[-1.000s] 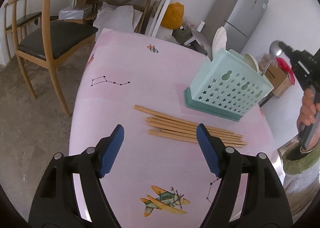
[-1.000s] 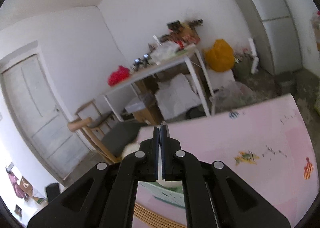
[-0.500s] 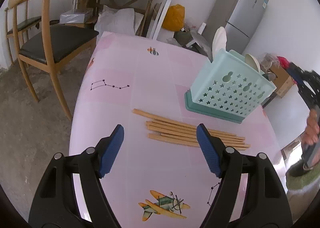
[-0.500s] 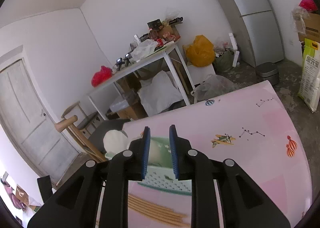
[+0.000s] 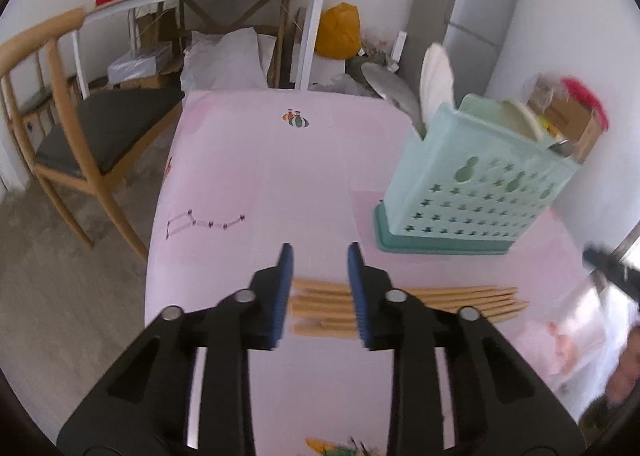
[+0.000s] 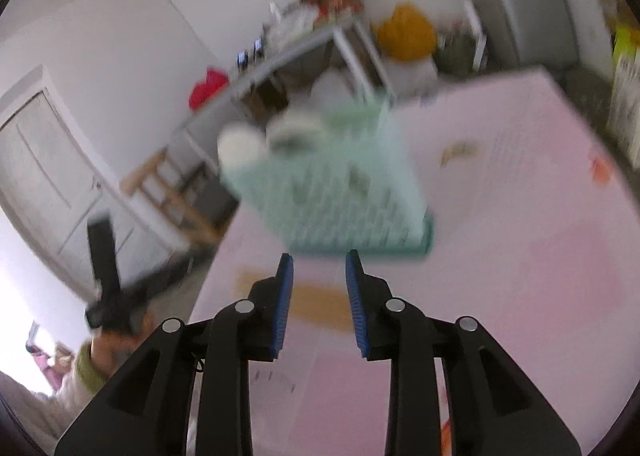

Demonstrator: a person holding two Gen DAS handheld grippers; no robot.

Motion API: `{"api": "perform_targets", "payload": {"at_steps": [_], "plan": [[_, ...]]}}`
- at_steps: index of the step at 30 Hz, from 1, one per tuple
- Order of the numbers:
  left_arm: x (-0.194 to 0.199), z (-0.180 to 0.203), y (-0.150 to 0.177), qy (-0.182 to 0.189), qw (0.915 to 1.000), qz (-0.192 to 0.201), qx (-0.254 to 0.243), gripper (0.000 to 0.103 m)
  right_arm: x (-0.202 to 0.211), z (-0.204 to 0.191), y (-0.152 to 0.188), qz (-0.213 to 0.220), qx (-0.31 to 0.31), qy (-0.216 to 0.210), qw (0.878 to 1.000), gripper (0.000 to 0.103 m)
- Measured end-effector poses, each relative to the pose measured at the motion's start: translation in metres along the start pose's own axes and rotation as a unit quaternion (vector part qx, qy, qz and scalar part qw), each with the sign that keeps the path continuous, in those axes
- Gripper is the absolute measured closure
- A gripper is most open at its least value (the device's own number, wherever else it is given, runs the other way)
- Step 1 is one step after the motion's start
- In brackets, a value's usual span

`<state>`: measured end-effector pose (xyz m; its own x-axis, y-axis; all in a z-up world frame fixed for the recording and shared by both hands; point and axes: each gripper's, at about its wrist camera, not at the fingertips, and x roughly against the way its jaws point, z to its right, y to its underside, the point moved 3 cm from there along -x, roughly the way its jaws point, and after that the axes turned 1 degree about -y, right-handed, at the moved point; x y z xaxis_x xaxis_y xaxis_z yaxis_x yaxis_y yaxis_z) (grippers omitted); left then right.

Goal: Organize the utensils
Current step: 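Move both tools back down to the wooden chopsticks on the table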

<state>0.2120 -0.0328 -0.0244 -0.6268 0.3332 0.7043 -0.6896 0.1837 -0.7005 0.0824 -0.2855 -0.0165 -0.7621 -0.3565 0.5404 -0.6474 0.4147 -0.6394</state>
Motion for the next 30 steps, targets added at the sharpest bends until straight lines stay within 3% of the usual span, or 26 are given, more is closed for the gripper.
{"api": "perform_targets", "payload": {"at_steps": [7, 10, 14, 25, 30], "plan": [[-0.055, 0.014, -0.004, -0.055, 0.9928, -0.055, -0.091, 0.096, -0.057, -0.011, 0.056, -0.12, -0.017, -0.006, 0.993, 0.076], [-0.071, 0.019, 0.008, -0.075, 0.9853, -0.084, -0.129, 0.102, -0.066, -0.013, 0.064, -0.136, -0.024, -0.007, 0.99, 0.076], [-0.063, 0.025, 0.018, -0.084, 0.9811, -0.08, -0.155, 0.103, -0.074, -0.012, 0.067, -0.145, -0.037, -0.004, 0.989, 0.076], [-0.016, 0.036, 0.062, -0.032, 0.9763, -0.126, -0.173, 0.103, -0.069, -0.002, 0.071, -0.144, -0.071, 0.006, 0.987, 0.076], [0.01, 0.048, 0.088, 0.023, 0.9777, -0.143, -0.152, 0.103, -0.065, -0.002, 0.076, -0.141, -0.078, 0.012, 0.987, 0.076]]}}
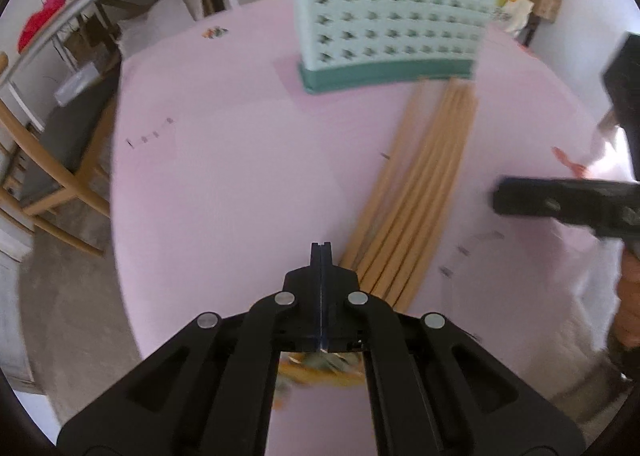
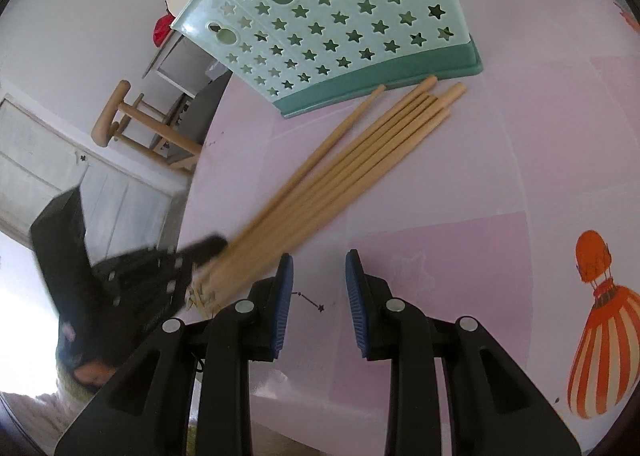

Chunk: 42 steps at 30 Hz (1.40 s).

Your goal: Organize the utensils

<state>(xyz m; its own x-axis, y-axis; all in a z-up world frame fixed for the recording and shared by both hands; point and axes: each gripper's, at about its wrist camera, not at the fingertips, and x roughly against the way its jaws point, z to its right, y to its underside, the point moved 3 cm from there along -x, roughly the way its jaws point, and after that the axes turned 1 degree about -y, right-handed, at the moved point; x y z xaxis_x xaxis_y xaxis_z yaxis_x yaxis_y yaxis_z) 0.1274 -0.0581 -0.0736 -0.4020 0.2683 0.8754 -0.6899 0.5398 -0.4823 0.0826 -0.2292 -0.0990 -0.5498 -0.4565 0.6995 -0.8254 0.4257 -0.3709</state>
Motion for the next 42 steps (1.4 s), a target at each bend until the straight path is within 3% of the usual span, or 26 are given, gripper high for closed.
{"api": "perform_targets", "payload": {"at_steps": [3, 7, 10, 18, 22, 30, 32, 35, 42], "plan": [[0.006, 0.011, 0.01, 0.019, 0.9998, 0.0, 0.011, 0.103, 0.001, -0.002, 0.001, 0.001, 0.001, 0.009, 1.0, 0.076], [0.011, 0.029, 0.021, 0.096, 0.9944, -0.011, 0.043, 0.103, 0.001, -0.005, 0.001, 0.004, 0.004, 0.025, 1.0, 0.076], [0.012, 0.044, 0.027, 0.119, 0.9913, -0.006, 0.055, 0.103, 0.005, -0.003, 0.002, 0.009, 0.002, 0.038, 0.999, 0.076], [0.008, 0.067, 0.035, 0.181, 0.9784, -0.01, 0.1, 0.103, 0.002, -0.003, 0.0, 0.0, 0.028, 0.048, 0.998, 0.093], [0.008, 0.067, 0.034, 0.177, 0.9788, -0.009, 0.103, 0.103, -0.004, -0.009, -0.004, 0.001, 0.04, 0.049, 0.998, 0.097], [0.009, 0.047, 0.033, 0.148, 0.982, 0.0, 0.117, 0.103, 0.005, -0.003, -0.009, 0.023, 0.061, 0.095, 0.993, 0.098], [0.011, 0.042, 0.031, 0.14, 0.9829, 0.005, 0.119, 0.099, 0.008, 0.002, -0.011, 0.028, 0.057, 0.1, 0.993, 0.098], [0.013, 0.033, 0.028, 0.126, 0.9839, 0.015, 0.125, 0.084, 0.012, 0.007, -0.013, 0.035, 0.058, 0.112, 0.991, 0.098], [0.01, 0.021, 0.011, 0.089, 0.9871, 0.031, 0.129, 0.079, 0.017, 0.013, -0.014, 0.042, 0.059, 0.126, 0.989, 0.098]]}}
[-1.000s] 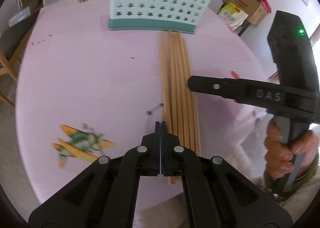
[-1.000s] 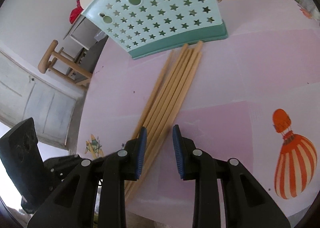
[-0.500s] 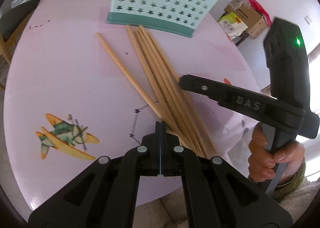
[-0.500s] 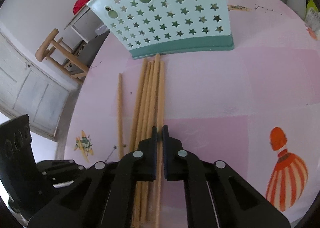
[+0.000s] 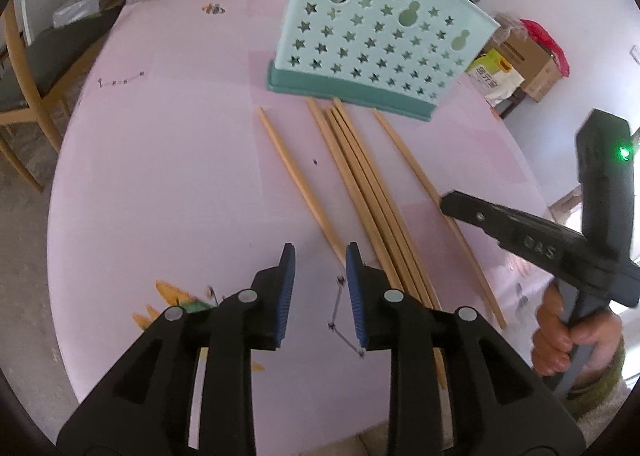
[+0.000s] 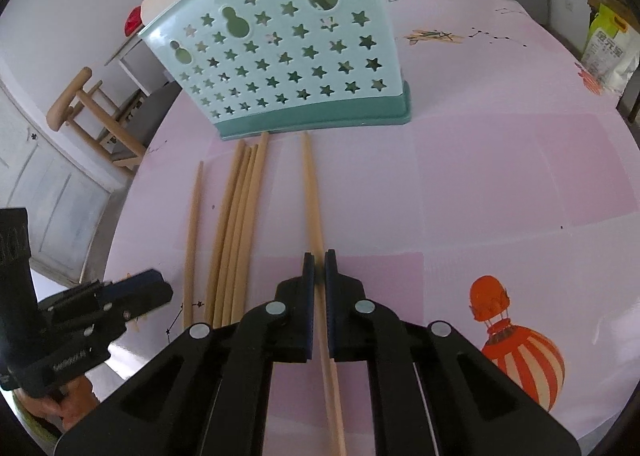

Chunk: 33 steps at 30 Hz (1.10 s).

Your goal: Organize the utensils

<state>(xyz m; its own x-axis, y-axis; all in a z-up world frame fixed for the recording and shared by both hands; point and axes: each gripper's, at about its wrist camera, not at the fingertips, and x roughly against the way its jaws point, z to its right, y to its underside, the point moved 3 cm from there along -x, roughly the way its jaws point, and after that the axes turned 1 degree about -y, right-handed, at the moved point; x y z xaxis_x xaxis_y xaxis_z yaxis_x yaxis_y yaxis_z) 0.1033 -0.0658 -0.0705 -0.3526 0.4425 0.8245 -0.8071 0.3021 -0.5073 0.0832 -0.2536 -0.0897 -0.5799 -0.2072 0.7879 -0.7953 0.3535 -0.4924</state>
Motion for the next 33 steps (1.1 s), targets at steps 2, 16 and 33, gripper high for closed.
{"api": "perform_targets", "payload": {"at_steps": [2, 16, 33], "plan": [[-0.007, 0.004, -0.008, -0.022, 0.9997, 0.003, -0.014, 0.079, 0.0, 0.0, 0.0, 0.0, 0.0, 0.0, 1.0, 0.098], [-0.016, 0.007, -0.013, -0.079, 0.9959, 0.02, -0.039, 0.098, 0.001, -0.004, 0.002, 0.004, 0.011, 0.002, 1.0, 0.098], [0.007, -0.014, 0.009, -0.05, 0.9984, -0.027, -0.008, 0.092, 0.004, -0.008, 0.01, -0.054, 0.067, -0.002, 0.996, 0.091]]}}
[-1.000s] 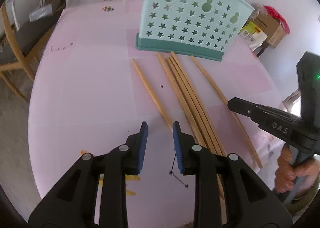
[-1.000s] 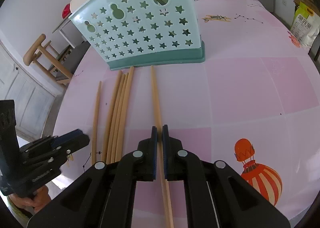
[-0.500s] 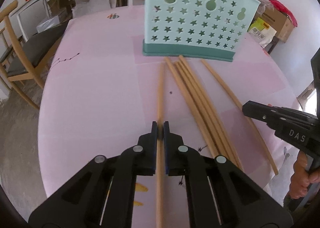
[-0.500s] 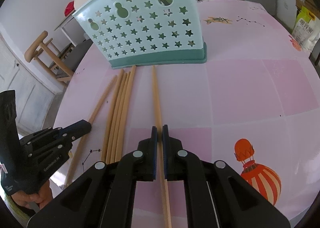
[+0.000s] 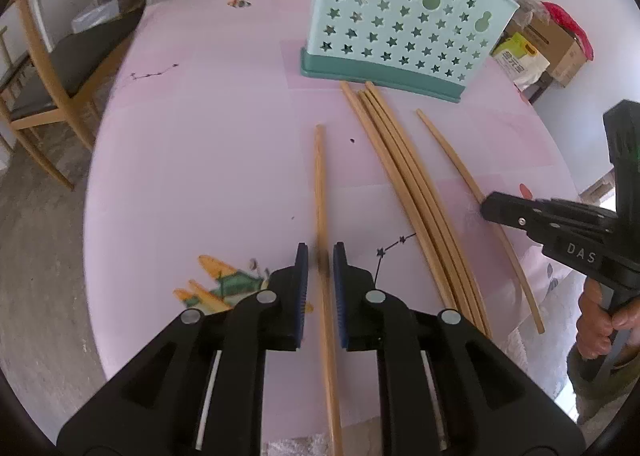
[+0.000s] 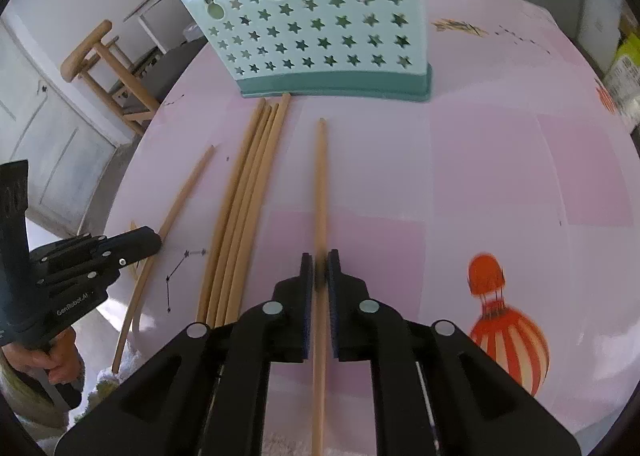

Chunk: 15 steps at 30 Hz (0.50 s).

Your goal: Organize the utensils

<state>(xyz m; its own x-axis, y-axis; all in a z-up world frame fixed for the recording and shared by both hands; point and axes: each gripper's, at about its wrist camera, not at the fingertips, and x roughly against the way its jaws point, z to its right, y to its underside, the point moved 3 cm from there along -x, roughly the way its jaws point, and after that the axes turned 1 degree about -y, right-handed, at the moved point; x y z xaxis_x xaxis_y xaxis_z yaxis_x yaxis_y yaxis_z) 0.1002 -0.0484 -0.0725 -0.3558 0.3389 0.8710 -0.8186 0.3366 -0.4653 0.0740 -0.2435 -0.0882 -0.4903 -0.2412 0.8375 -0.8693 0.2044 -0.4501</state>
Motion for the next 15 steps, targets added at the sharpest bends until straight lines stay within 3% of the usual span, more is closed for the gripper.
{"api": "perform_targets", "payload": {"at_steps": [5, 15], "plan": [[-0.009, 0.003, -0.017, -0.016, 0.9997, -0.001, -0.016, 0.092, -0.006, -0.007, -0.013, -0.001, 0.029, 0.02, 0.999, 0.084], [-0.029, 0.006, -0.055, -0.043, 0.9981, 0.01, -0.043, 0.092, -0.025, -0.019, -0.044, 0.011, 0.078, 0.057, 0.995, 0.086]]}}
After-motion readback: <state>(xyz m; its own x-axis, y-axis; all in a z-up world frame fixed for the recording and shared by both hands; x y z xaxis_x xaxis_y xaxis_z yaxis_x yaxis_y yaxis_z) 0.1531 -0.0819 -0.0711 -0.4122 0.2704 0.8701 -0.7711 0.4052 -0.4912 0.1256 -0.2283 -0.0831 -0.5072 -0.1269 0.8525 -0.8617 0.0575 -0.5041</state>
